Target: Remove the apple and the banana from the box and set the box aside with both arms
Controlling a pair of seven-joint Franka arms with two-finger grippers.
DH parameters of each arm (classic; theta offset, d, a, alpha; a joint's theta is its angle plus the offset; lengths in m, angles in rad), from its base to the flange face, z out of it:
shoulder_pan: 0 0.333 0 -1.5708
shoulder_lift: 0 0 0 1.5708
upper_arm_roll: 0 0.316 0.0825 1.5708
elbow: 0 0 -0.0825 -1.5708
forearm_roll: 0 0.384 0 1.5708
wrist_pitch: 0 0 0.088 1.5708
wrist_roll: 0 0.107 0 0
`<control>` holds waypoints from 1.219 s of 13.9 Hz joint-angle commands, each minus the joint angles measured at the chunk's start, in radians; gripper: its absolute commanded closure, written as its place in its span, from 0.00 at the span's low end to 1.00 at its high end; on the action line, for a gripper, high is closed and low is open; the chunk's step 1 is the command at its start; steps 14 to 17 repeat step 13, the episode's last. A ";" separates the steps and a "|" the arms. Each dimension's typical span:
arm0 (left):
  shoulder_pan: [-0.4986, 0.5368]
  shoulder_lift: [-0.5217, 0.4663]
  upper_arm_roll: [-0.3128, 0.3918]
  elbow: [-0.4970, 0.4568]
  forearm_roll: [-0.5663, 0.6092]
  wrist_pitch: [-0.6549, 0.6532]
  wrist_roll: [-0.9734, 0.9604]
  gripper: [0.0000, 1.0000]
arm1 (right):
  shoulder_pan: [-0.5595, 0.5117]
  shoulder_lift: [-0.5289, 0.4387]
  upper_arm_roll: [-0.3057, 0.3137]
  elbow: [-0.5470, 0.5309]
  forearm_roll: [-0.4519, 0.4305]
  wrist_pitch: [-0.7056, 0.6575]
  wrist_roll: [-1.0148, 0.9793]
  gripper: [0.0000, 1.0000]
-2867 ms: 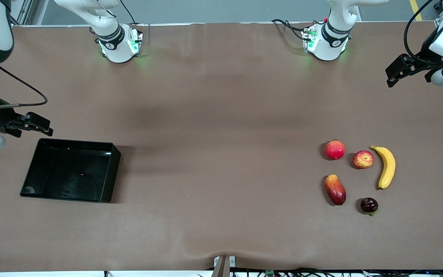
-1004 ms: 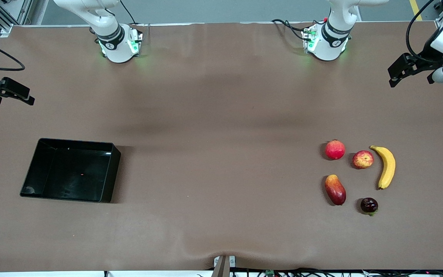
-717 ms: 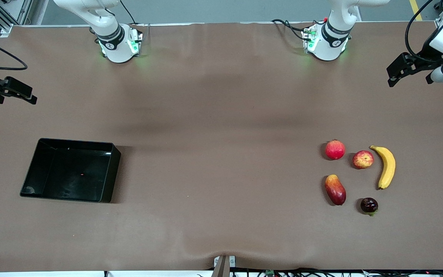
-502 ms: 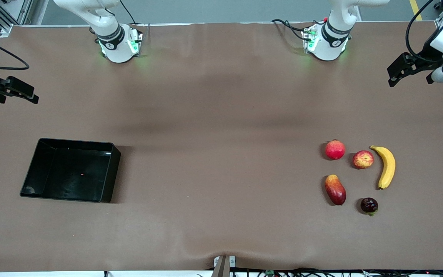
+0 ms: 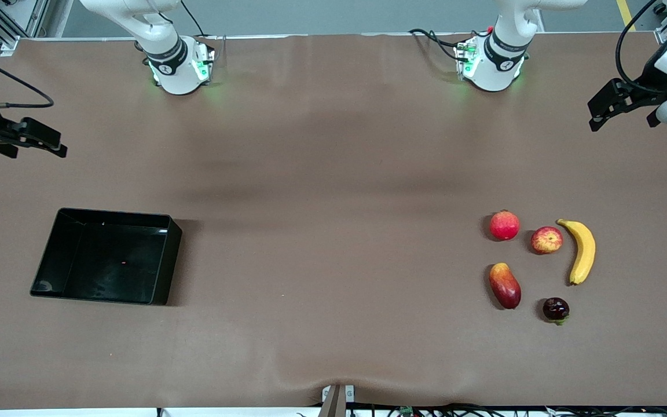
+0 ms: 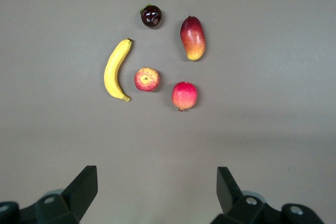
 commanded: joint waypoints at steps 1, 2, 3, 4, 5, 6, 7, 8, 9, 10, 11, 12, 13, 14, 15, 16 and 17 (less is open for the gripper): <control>0.015 0.005 0.005 0.007 0.000 -0.006 0.024 0.00 | 0.013 0.003 -0.009 0.003 0.006 -0.005 -0.005 0.00; 0.021 0.005 0.005 0.008 0.000 -0.006 0.024 0.00 | 0.013 0.003 -0.009 0.003 0.006 -0.007 -0.006 0.00; 0.024 0.005 0.005 0.008 0.000 -0.006 0.024 0.00 | 0.009 0.003 -0.009 0.003 0.006 -0.007 -0.006 0.00; 0.038 0.005 0.003 0.008 -0.002 -0.007 0.027 0.00 | 0.006 0.003 -0.009 0.003 0.006 -0.007 -0.006 0.00; 0.041 0.007 0.003 0.008 -0.002 -0.006 0.042 0.00 | 0.007 0.005 -0.009 0.002 0.006 -0.007 -0.006 0.00; 0.041 0.008 0.005 0.010 0.000 -0.006 0.051 0.00 | 0.012 0.005 -0.009 0.003 0.006 -0.007 -0.005 0.00; 0.043 0.007 0.005 0.011 0.000 -0.006 0.058 0.00 | 0.012 0.005 -0.009 0.003 0.006 -0.007 -0.005 0.00; 0.043 0.007 0.005 0.011 0.000 -0.006 0.059 0.00 | 0.012 0.005 -0.009 0.003 0.006 -0.007 -0.006 0.00; 0.043 0.007 0.005 0.013 0.000 -0.006 0.059 0.00 | 0.010 0.005 -0.009 0.003 0.006 -0.007 -0.006 0.00; 0.043 0.007 0.005 0.018 -0.002 -0.006 0.059 0.00 | 0.007 0.005 -0.009 0.003 0.006 -0.007 -0.006 0.00; 0.043 0.007 0.005 0.018 -0.002 -0.006 0.058 0.00 | 0.007 0.005 -0.009 0.003 0.006 -0.007 -0.006 0.00; 0.043 0.007 0.005 0.018 -0.002 -0.006 0.059 0.00 | 0.007 0.005 -0.009 0.003 0.006 -0.007 -0.006 0.00; 0.043 0.012 0.005 0.018 -0.002 -0.006 0.058 0.00 | 0.010 0.005 -0.009 0.002 0.006 -0.007 -0.006 0.00; 0.043 0.012 0.005 0.018 -0.002 -0.006 0.058 0.00 | 0.010 0.005 -0.009 0.002 0.006 -0.007 -0.006 0.00; 0.043 0.012 0.005 0.018 -0.002 -0.006 0.058 0.00 | 0.010 0.005 -0.009 0.002 0.006 -0.007 -0.006 0.00; 0.043 0.012 0.005 0.018 -0.002 -0.006 0.058 0.00 | 0.010 0.005 -0.009 0.002 0.006 -0.007 -0.006 0.00; 0.043 0.012 0.005 0.018 -0.002 -0.006 0.058 0.00 | 0.010 0.005 -0.009 0.002 0.006 -0.007 -0.006 0.00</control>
